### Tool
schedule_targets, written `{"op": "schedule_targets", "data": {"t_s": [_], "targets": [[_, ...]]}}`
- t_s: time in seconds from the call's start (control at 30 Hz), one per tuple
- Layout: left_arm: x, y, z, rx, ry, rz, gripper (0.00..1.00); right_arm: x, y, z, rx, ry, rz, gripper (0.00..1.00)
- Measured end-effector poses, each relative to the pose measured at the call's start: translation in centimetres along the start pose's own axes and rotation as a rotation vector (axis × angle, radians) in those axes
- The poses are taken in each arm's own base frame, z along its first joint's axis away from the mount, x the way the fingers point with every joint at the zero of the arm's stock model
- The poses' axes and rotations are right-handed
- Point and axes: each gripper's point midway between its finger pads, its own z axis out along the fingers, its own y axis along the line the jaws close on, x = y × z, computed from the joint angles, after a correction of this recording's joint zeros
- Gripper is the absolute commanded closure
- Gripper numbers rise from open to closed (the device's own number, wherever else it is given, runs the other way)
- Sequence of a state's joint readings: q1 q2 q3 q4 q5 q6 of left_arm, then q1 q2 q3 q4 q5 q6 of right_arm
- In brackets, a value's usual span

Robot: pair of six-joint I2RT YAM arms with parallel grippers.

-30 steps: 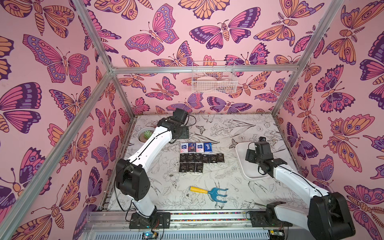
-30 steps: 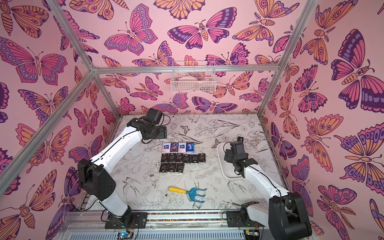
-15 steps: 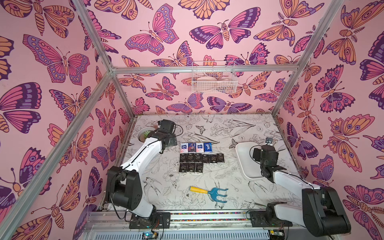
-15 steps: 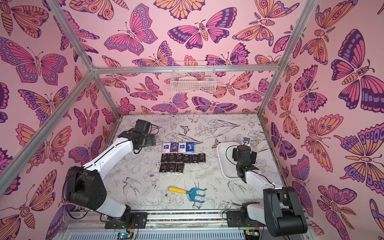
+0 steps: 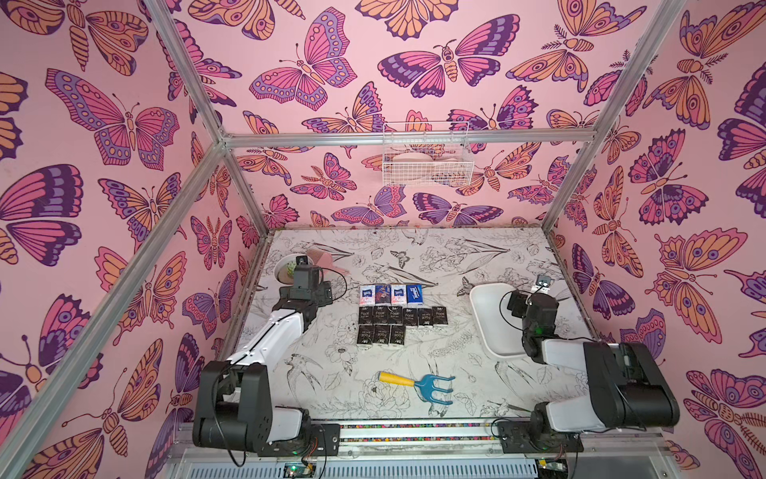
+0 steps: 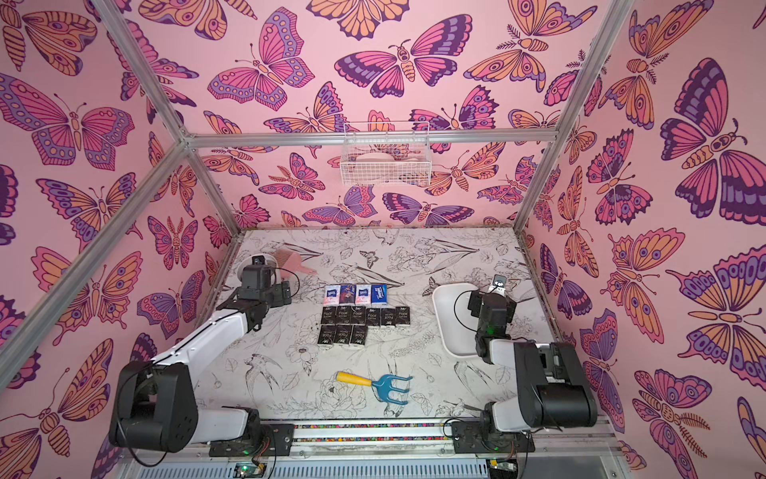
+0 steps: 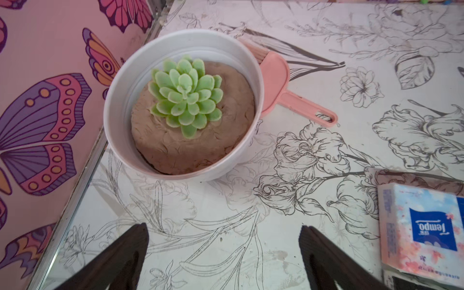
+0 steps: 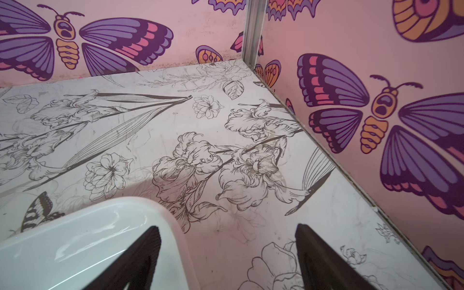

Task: Take the pocket tissues out of the storage box
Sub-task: Reset both arms

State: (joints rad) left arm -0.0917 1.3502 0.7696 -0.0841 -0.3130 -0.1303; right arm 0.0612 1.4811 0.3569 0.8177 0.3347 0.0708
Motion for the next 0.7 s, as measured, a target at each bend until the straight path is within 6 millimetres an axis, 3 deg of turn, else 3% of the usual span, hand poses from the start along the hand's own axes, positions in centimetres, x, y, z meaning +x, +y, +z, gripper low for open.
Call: {"op": "schedule_targets", "data": {"t_s": [0.1, 0.37, 0.7], "targets": [[0.8, 0.1, 0.5, 0.008, -0.040, 0.009, 0.00, 0.6, 0.2, 0.3, -0.010, 0.015, -0.001, 0.12], [3.3, -0.4, 3.6, 0.017, -0.095, 0.047, 0.00, 0.2, 0.5, 0.3, -0.028, -0.003, 0.006, 0.12], [3.2, -0.7, 3.9, 0.102, -0.268, 0.014, 0.00, 0.1, 0.8, 0.3, -0.041, -0.003, 0.006, 0.09]]}}
